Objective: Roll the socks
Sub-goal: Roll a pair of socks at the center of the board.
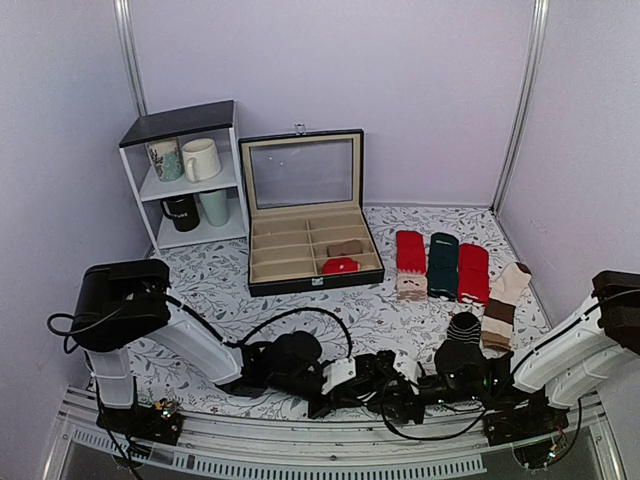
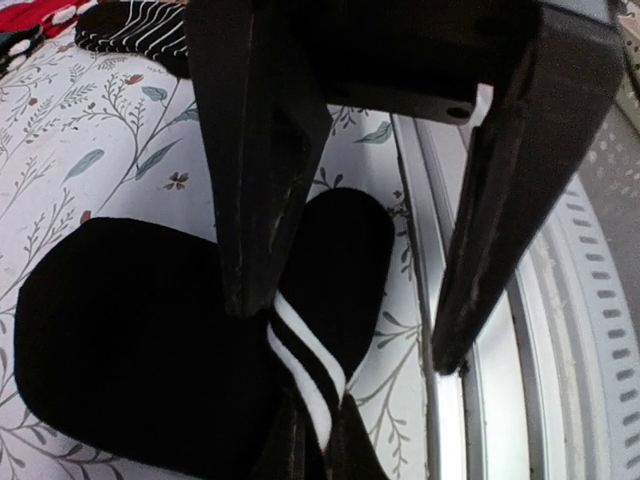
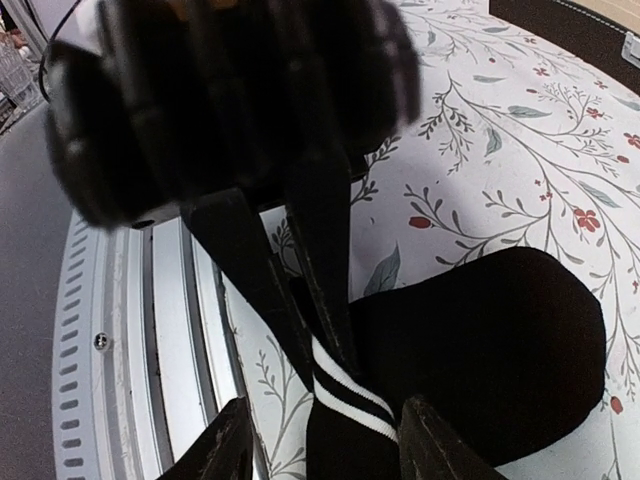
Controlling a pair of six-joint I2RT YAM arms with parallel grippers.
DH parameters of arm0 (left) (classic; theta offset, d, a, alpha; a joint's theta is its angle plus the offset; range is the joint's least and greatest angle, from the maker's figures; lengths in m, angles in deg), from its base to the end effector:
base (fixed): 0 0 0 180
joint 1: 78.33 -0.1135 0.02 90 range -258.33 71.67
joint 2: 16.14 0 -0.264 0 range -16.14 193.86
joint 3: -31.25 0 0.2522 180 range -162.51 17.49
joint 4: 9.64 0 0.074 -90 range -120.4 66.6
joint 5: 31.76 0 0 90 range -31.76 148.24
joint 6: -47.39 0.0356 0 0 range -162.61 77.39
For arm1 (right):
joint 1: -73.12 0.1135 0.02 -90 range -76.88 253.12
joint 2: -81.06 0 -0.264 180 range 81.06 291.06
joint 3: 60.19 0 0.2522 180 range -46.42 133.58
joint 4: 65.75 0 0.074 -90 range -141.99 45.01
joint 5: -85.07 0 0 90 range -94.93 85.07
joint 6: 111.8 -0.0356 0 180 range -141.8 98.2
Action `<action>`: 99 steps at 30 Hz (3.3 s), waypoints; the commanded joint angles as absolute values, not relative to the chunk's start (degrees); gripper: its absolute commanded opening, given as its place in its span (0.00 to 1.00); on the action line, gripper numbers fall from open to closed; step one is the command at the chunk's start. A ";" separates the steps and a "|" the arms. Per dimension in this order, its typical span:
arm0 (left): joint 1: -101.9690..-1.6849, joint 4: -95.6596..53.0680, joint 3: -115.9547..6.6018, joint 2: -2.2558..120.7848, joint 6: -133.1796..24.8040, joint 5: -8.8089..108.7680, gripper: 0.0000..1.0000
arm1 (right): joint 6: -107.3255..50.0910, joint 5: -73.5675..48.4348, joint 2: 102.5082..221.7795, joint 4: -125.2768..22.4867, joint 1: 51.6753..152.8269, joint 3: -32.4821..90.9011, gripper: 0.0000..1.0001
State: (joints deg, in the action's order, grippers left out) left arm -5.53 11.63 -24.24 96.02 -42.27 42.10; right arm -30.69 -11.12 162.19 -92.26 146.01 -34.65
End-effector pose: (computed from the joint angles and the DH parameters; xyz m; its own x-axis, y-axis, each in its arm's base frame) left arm 0.0930 -0.3338 0.0846 -0.1655 0.5538 -0.8161 0.9856 0.0643 -0.1562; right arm 0.0603 0.2089 0.1131 -0.2924 -0.4277 -0.8553 -0.9440 0.2718 0.1868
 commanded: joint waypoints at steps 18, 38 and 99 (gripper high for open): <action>-6.23 -2.69 -22.61 101.78 -43.16 44.95 0.00 | -33.51 -11.03 169.02 -92.03 146.51 -33.11 0.07; -1.87 35.61 -12.27 91.44 -27.33 60.09 0.31 | -60.67 -16.14 178.65 -98.70 145.72 -40.04 0.06; 1.40 28.55 -15.40 97.16 -25.63 59.85 0.00 | -63.99 -20.70 181.17 -95.24 143.85 -39.75 0.06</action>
